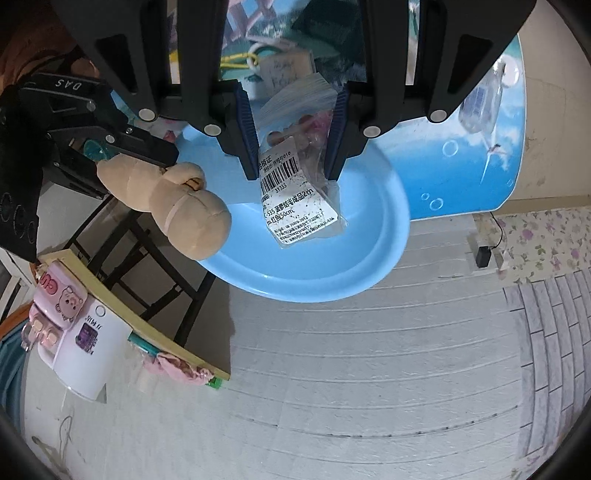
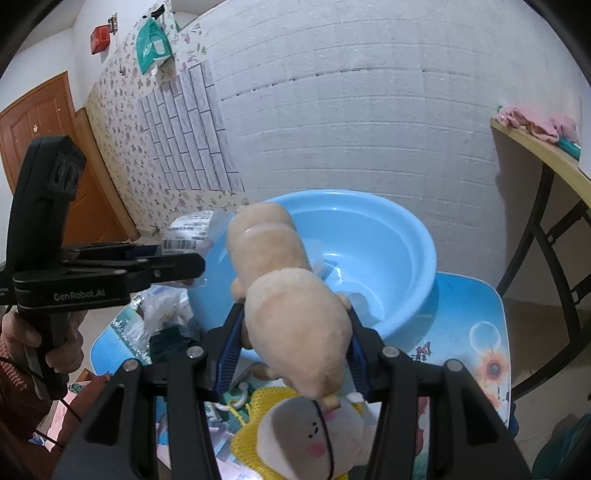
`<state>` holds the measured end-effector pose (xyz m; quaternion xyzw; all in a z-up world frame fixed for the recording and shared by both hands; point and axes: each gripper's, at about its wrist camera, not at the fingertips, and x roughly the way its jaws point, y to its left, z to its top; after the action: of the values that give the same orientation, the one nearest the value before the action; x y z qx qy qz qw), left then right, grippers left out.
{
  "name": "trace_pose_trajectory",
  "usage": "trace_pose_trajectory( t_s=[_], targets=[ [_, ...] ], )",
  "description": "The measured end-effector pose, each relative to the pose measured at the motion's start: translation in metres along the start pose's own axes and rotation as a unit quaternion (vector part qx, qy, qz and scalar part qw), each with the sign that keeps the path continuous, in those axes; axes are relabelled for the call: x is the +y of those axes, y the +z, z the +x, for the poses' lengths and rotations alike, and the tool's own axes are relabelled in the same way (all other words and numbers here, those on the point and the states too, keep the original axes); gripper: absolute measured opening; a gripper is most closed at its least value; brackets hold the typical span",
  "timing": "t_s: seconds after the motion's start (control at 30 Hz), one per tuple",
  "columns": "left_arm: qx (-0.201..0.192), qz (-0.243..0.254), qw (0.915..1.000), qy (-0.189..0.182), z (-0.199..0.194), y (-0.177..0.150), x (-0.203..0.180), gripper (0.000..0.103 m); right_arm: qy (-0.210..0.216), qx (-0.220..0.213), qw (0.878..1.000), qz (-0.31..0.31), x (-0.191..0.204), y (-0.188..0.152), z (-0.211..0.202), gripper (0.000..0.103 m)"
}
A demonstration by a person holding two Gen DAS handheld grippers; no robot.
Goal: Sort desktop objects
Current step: 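Lift the zip bag with the left tool while the right tool lifts the plush dog over the basin, then open the left tool to drop the bag while the right tool drops the dog into the basin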
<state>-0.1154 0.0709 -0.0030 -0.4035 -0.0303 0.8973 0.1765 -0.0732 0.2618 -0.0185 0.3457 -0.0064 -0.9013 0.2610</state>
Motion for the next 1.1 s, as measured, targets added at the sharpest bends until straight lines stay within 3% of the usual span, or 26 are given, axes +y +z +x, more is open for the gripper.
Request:
trace_pose_trajectory(
  t_s=[0.27,0.33,0.4,0.53,0.73,0.83,0.9,1.03,1.1],
  targets=[
    [0.015,0.021,0.9997,0.004,0.019,0.004,-0.004,0.036,-0.010,0.007,1.000,0.004,-0.004,0.003,0.015,0.049],
    [0.016,0.025,0.9995,0.007,0.021,0.003,-0.005,0.042,-0.010,0.008,1.000,0.004,-0.005,0.004,0.018,0.049],
    [0.015,0.026,0.9995,0.010,0.021,0.002,-0.004,0.055,-0.011,0.009,1.000,0.005,-0.006,0.004,0.019,0.049],
    [0.015,0.019,0.9996,0.013,0.019,-0.002,0.000,0.057,-0.013,0.011,1.000,0.003,-0.005,0.006,0.020,0.050],
    [0.010,-0.005,0.9996,0.027,0.010,-0.008,0.015,0.074,-0.015,0.013,1.000,-0.004,0.001,0.009,0.028,0.052],
    [0.004,-0.019,0.9993,0.031,0.003,-0.013,0.022,0.080,-0.011,0.006,1.000,-0.007,0.006,0.005,0.025,0.061],
    [0.003,-0.023,0.9990,0.039,-0.001,-0.016,0.026,0.084,-0.014,0.003,1.000,-0.011,0.008,0.004,0.021,0.073],
    [0.002,-0.036,0.9984,0.043,-0.007,-0.022,0.032,0.087,-0.017,0.002,1.000,-0.011,0.009,0.002,0.014,0.075],
    [0.002,-0.042,0.9978,0.052,-0.011,-0.024,0.035,0.098,-0.017,0.003,1.000,-0.004,0.008,-0.001,0.011,0.075]
  ],
)
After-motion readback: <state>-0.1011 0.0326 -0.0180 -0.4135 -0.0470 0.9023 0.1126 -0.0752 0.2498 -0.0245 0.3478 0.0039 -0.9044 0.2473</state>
